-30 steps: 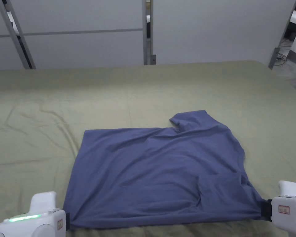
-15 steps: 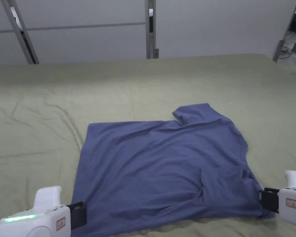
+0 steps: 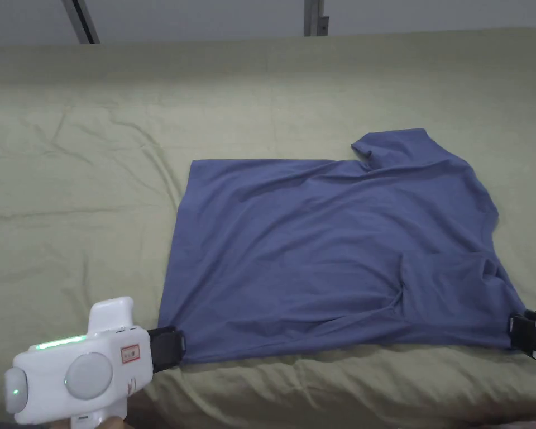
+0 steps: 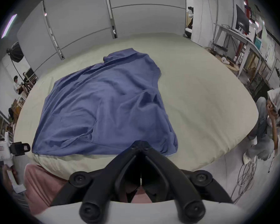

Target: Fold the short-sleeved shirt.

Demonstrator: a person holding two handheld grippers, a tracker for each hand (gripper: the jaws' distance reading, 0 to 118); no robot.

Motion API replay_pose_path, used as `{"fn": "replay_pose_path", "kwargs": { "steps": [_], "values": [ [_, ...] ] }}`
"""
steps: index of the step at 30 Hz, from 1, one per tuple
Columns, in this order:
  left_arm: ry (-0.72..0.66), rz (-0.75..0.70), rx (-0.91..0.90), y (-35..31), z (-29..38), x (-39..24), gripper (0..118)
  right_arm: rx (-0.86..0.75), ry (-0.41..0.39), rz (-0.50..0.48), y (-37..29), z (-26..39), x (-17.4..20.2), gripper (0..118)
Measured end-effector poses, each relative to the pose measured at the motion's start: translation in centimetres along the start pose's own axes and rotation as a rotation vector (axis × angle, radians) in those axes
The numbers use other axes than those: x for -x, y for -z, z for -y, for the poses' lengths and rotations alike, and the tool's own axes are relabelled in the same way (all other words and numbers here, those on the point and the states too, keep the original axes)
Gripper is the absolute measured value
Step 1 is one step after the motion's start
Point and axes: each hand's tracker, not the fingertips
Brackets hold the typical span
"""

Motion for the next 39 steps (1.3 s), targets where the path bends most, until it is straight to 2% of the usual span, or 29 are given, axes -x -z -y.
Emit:
{"fn": "replay_pose_path", "kwargs": {
  "steps": [5, 7, 9, 10, 11, 12, 13, 15, 17, 19, 20, 22, 23, 24, 26, 27, 28, 29, 31, 32, 33, 34, 39],
  "values": [
    [0.013, -0.069, 0.073, 3.9, -1.1, 0.4, 81, 0.022, -0.015, 0.010, 0.9, 0.4, -0.2, 0],
    [-0.010, -0.062, 0.174, 5.5, -1.1, 0.4, 79, 0.029, -0.012, 0.005, 1.1, 0.5, -0.4, 0],
    [0.003, -0.072, 0.157, 6.0, -1.1, 0.4, 77, 0.033, -0.007, 0.006, 1.2, 0.5, -0.7, 0],
    [0.018, -0.080, 0.167, 5.5, -1.4, -0.1, 71, 0.032, -0.002, 0.007, 1.2, 0.6, -0.8, 0],
    [0.074, -0.121, 0.157, 5.4, -1.5, -0.3, 49, 0.032, 0.003, 0.006, 1.3, 0.6, -1.0, 0],
    [0.094, -0.162, 0.115, 5.0, -1.6, -0.3, 17, 0.033, 0.012, 0.005, 1.3, 0.6, -1.1, 0],
    [0.049, -0.074, 0.126, 5.0, -1.6, -0.1, 16, 0.034, 0.017, 0.002, 1.4, 0.6, -1.3, 0],
    [0.071, -0.106, 0.146, 4.8, -1.2, -0.7, 14, 0.039, 0.022, 0.003, 1.6, 0.6, -1.4, 0],
    [0.152, -0.142, 0.135, 4.5, -0.8, -2.0, 12, 0.040, 0.025, 0.007, 1.6, 0.6, -1.7, 0],
    [0.156, -0.144, 0.138, 4.7, -0.9, -2.2, 10, 0.036, 0.020, 0.010, 1.6, 0.4, -1.9, 0],
    [0.142, -0.137, 0.134, 4.6, -1.0, -2.1, 10, 0.029, 0.013, 0.016, 1.6, 0.3, -2.1, 6],
    [0.117, -0.111, 0.139, 4.2, -1.3, -1.8, 9, 0.045, 0.010, 0.022, 2.0, -0.3, -2.5, 69],
    [0.111, -0.109, 0.136, 3.6, -1.7, -1.6, 9, 0.066, 0.015, 0.016, 2.3, -0.6, -2.8, 86],
    [0.101, -0.098, 0.134, 3.4, -1.9, -1.6, 9, 0.073, 0.029, 0.009, 2.8, -0.7, -3.2, 81],
    [0.103, -0.096, 0.133, 3.0, -2.0, -1.8, 9, 0.083, 0.036, 0.008, 3.5, -1.0, -3.7, 83],
    [0.104, -0.096, 0.127, 3.4, -2.3, -1.4, 9, 0.101, 0.031, 0.015, 4.1, -1.2, -3.8, 80],
    [0.108, -0.095, 0.123, 3.5, -2.5, -1.4, 9, 0.110, 0.020, 0.010, 4.8, -1.2, -3.9, 72],
    [0.110, -0.095, 0.121, 3.5, -2.6, -1.5, 9, 0.160, -0.004, -0.001, 5.7, -1.1, -3.9, 58],
    [0.109, -0.096, 0.117, 3.5, -2.7, -1.7, 9, 0.250, -0.055, -0.021, 7.7, -0.7, -3.7, 44],
    [0.105, -0.097, 0.116, 3.5, -2.8, -1.7, 9, 0.272, -0.066, 0.014, 8.6, -0.4, -3.7, 34],
    [0.097, -0.095, 0.116, 3.5, -2.9, -1.7, 9, 0.288, -0.079, 0.039, 9.2, 0.0, -3.7, 8],
    [0.090, -0.091, 0.115, 3.5, -3.0, -1.7, 9, 0.256, -0.041, 0.012, 8.6, -0.4, -3.6, 7],
    [0.069, -0.094, 0.113, 2.5, -3.6, -1.9, 9, 0.187, -0.055, 0.019, 5.4, -1.6, -3.7, 6]
  ]
}}
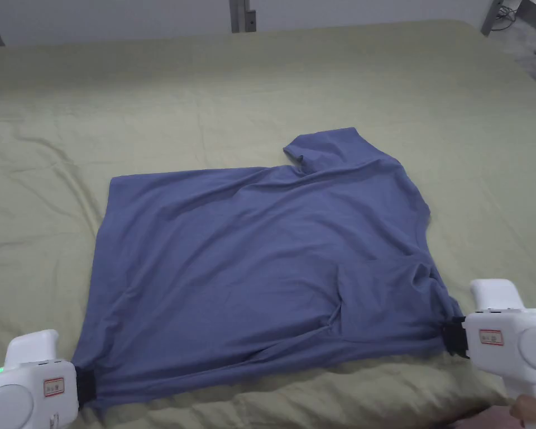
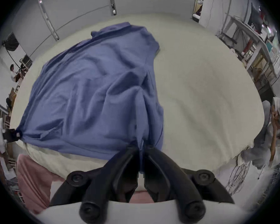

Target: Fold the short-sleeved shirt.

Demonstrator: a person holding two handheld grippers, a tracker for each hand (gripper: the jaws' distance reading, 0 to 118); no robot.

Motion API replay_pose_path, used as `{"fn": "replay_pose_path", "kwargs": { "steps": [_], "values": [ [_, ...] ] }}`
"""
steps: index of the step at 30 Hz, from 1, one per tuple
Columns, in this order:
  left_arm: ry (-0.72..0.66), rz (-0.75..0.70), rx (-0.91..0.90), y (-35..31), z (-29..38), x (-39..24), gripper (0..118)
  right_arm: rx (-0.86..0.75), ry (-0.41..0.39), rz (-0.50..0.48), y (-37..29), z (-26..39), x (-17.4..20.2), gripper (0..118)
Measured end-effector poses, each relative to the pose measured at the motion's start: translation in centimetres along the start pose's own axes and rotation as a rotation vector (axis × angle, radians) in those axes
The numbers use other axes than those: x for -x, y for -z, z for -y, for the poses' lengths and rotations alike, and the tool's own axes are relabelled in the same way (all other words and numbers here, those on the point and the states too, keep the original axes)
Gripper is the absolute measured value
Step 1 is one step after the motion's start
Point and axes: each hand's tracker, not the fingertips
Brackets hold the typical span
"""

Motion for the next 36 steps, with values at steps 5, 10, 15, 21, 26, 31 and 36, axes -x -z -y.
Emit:
{"fn": "replay_pose_path", "kwargs": {
  "steps": [5, 10, 15, 21, 26, 31, 36],
  "values": [
    [-0.051, 0.021, -0.041, -2.0, -2.3, -0.2, 9, -0.050, 0.085, -0.048, -2.3, -2.3, -1.2, 6],
    [-0.040, 0.012, -0.096, -2.2, -7.5, -1.6, 9, -0.092, 0.130, -0.069, -2.1, -7.0, -1.8, 6],
    [-0.026, -0.004, -0.093, 2.2, -13.2, -3.5, 9, -0.076, 0.148, -0.042, 1.9, -12.2, -1.6, 6],
    [-0.012, -0.042, -0.093, 6.6, -15.9, -4.4, 67, -0.006, 0.158, 0.030, 7.3, -14.1, -1.6, 59],
    [-0.004, -0.031, -0.086, 7.3, -15.8, -2.7, 84, -0.056, 0.174, 0.007, 5.7, -13.6, -2.4, 93],
    [-0.018, -0.009, -0.116, 4.9, -13.7, -1.2, 83, -0.136, 0.139, 0.060, 2.2, -12.6, -2.2, 35],
    [-0.015, 0.031, -0.166, 0.9, -8.9, -1.2, 10, -0.188, 0.153, 0.053, 0.0, -9.8, -1.6, 0]
  ]
}}
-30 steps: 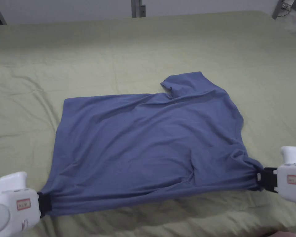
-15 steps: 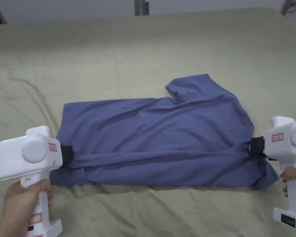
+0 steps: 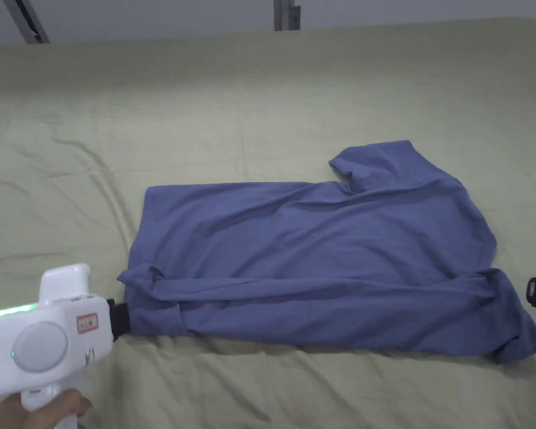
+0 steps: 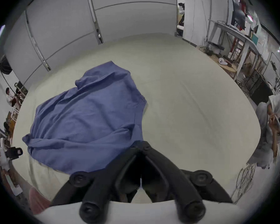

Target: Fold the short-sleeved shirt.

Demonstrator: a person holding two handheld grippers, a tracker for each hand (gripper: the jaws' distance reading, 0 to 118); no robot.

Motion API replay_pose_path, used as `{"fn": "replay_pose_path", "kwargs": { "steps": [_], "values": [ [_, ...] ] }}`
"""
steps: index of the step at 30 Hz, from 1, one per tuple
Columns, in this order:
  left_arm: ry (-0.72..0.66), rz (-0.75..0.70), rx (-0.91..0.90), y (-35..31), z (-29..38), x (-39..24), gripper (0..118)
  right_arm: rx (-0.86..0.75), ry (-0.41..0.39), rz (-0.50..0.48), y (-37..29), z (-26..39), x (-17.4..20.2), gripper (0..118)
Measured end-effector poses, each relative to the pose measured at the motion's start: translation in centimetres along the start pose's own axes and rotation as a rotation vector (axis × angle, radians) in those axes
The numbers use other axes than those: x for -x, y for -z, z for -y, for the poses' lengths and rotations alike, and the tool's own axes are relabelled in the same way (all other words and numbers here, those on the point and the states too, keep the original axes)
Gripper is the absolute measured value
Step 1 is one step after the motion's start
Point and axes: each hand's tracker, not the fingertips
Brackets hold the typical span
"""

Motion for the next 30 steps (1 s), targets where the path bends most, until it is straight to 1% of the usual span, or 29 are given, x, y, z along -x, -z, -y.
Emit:
{"fn": "replay_pose_path", "kwargs": {
  "steps": [1, 2, 4, 6, 8, 10, 11, 12, 13, 14, 15, 17, 18, 20, 21, 22, 23, 24, 25, 26, 28, 30],
  "values": [
    [-0.003, -0.013, -0.014, -0.7, 0.8, 0.2, 7, -0.006, -0.005, -0.002, -0.6, 0.6, 0.2, 0],
    [-0.008, 0.007, -0.014, -1.4, 1.7, 0.4, 4, -0.014, -0.016, -0.017, -1.0, 1.0, 0.2, 0],
    [-0.026, 0.036, -0.004, -2.1, 2.6, 0.3, 4, -0.013, -0.023, -0.028, -1.5, 2.0, 1.0, 0],
    [0.004, 0.035, -0.012, -2.5, 3.5, -0.2, 3, -0.015, -0.037, -0.043, -1.8, 2.7, 1.5, 0],
    [0.009, 0.028, -0.019, -2.7, 3.7, -0.5, 3, -0.007, -0.048, -0.053, -1.7, 3.2, 2.0, 0],
    [-0.012, 0.053, -0.022, -2.3, 3.2, -0.6, 5, -0.001, -0.054, -0.058, -1.4, 3.5, 2.5, 0],
    [-0.011, 0.060, -0.025, -2.0, 2.9, -0.8, 19, -0.001, -0.053, -0.059, -1.5, 3.7, 2.7, 0],
    [-0.012, 0.066, -0.026, -1.5, 2.3, -0.6, 60, 0.001, -0.051, -0.062, -1.4, 3.8, 2.8, 0],
    [-0.004, 0.060, -0.017, -0.8, 1.8, -0.8, 86, 0.001, -0.046, -0.067, -1.4, 3.9, 2.9, 0],
    [0.002, 0.063, -0.012, 0.1, 1.3, -0.9, 96, 0.001, -0.043, -0.074, -1.4, 4.0, 3.0, 0],
    [0.005, 0.062, -0.010, 1.1, 0.9, -0.9, 96, 0.003, -0.044, -0.075, -1.5, 4.0, 3.1, 0],
    [0.032, 0.040, 0.000, 3.2, 0.0, -0.9, 95, 0.005, -0.045, -0.074, -1.4, 4.2, 3.2, 0],
    [0.029, 0.003, 0.039, 4.3, -0.3, -0.8, 96, 0.007, -0.045, -0.076, -1.3, 4.2, 3.2, 0],
    [0.013, 0.008, 0.067, 6.6, -0.9, 0.0, 95, 0.014, -0.039, -0.075, -1.2, 4.3, 3.0, 0],
    [0.005, 0.014, 0.090, 7.7, -0.9, 0.2, 94, 0.018, -0.034, -0.074, -1.1, 4.4, 3.0, 0],
    [-0.008, 0.022, 0.124, 8.4, -0.8, 0.2, 89, 0.023, -0.028, -0.072, -1.0, 4.5, 3.0, 0],
    [-0.016, 0.041, 0.140, 8.8, -0.6, 0.0, 68, 0.029, -0.025, -0.069, -0.8, 4.5, 2.7, 0],
    [0.016, -0.033, 0.106, 8.3, -0.1, -0.9, 51, 0.033, -0.022, -0.065, -0.7, 4.7, 2.7, 0],
    [0.067, -0.040, 0.054, 7.8, 0.1, -1.5, 47, 0.036, -0.021, -0.064, -0.6, 4.8, 2.6, 0],
    [0.088, -0.052, 0.067, 7.8, 0.2, -1.9, 43, 0.040, -0.018, -0.063, -0.5, 4.9, 2.6, 0],
    [0.081, -0.044, 0.060, 8.5, 0.0, -1.5, 19, 0.046, -0.012, -0.060, -0.3, 5.1, 2.3, 0],
    [0.084, -0.040, 0.058, 8.5, -0.4, -1.5, 11, 0.051, -0.009, -0.058, -0.2, 5.4, 2.2, 0]
  ]
}}
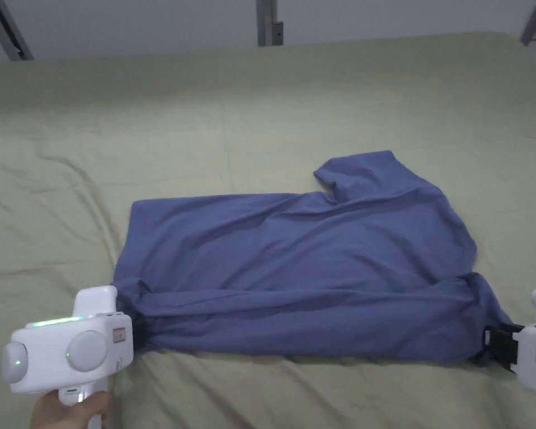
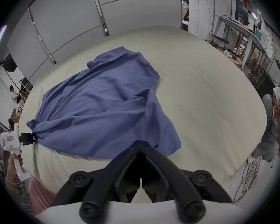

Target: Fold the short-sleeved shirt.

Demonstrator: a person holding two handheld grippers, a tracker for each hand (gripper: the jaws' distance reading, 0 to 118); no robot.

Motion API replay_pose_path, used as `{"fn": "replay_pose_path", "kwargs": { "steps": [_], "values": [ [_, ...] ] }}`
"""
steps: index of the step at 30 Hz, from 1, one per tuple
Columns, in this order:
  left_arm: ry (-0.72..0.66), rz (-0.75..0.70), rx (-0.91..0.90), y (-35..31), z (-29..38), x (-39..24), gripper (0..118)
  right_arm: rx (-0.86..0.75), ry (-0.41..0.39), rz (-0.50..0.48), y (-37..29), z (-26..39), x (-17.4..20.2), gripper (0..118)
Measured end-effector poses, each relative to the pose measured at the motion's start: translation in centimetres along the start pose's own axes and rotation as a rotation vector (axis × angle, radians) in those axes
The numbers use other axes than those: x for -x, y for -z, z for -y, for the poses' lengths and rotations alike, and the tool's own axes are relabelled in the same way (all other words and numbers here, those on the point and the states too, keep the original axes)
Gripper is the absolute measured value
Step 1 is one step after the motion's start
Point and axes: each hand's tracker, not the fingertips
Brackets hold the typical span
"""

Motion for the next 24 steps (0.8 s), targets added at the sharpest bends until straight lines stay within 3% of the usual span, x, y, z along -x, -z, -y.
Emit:
{"fn": "replay_pose_path", "kwargs": {
  "steps": [2, 3, 4, 5, 6, 9, 10, 11, 12, 13, 14, 15, 17, 18, 19, 20, 21, 24],
  "values": [
    [-0.008, 0.001, 0.009, -0.2, -0.1, -0.2, 11, -0.008, 0.016, -0.003, 0.0, 0.2, -0.5, 0],
    [0.007, -0.007, 0.004, -0.6, 0.0, -0.3, 11, -0.009, 0.022, -0.004, -0.1, 0.3, -0.8, 13],
    [0.007, -0.009, 0.001, -0.8, 0.0, -0.3, 11, -0.013, 0.028, -0.003, -0.2, 0.3, -1.1, 45],
    [0.011, -0.008, 0.000, -1.1, -0.1, -0.2, 11, -0.007, 0.027, -0.012, 0.0, 0.0, -1.5, 87],
    [0.015, -0.003, -0.004, -1.6, 0.0, -0.2, 11, 0.017, 0.026, -0.020, 0.4, -0.3, -1.8, 108],
    [0.010, 0.017, -0.002, -2.4, -0.3, 0.3, 11, 0.001, 0.038, -0.019, 1.8, -0.8, -2.8, 103],
    [0.005, 0.024, -0.005, -1.9, -0.2, 1.0, 11, 0.028, 0.043, 0.022, 2.8, -1.1, -2.9, 102],
    [0.005, 0.026, -0.004, -1.9, -0.3, 1.1, 11, 0.038, 0.038, 0.023, 4.0, -1.1, -3.0, 96],
    [0.002, 0.031, -0.001, -1.9, -0.3, 1.1, 11, 0.059, 0.033, 0.013, 5.1, -1.1, -3.1, 76],
    [0.002, 0.032, -0.001, -1.9, -0.3, 1.1, 11, 0.106, 0.050, -0.002, 6.1, -1.1, -3.0, 67],
    [0.006, 0.032, -0.001, -1.9, -0.3, 1.0, 11, 0.140, 0.062, -0.021, 7.1, -0.9, -3.1, 67],
    [0.005, 0.032, 0.001, -1.9, -0.3, 1.0, 11, 0.152, 0.057, 0.032, 7.4, -0.7, -2.6, 66],
    [0.000, 0.036, 0.005, -1.8, -0.4, 1.2, 11, 0.128, -0.072, 0.064, 5.9, -1.0, -1.2, 64],
    [-0.007, 0.038, 0.005, -2.1, -0.3, 1.0, 11, 0.115, -0.093, 0.045, 5.4, -1.0, -0.9, 44],
    [-0.008, 0.043, 0.007, -2.3, -0.3, 1.1, 11, 0.124, -0.064, -0.025, 5.3, -0.9, -1.2, 9],
    [-0.011, 0.045, 0.009, -2.4, -0.3, 1.1, 11, 0.141, -0.021, -0.069, 5.2, -0.9, -1.1, 7],
    [-0.005, 0.039, 0.006, -2.8, -0.2, 1.2, 10, 0.139, -0.031, -0.006, 5.5, -1.3, -1.3, 7],
    [0.006, 0.041, 0.002, -4.0, 0.0, 1.4, 10, 0.122, -0.005, -0.008, 4.3, -1.3, -1.8, 7]
  ]
}}
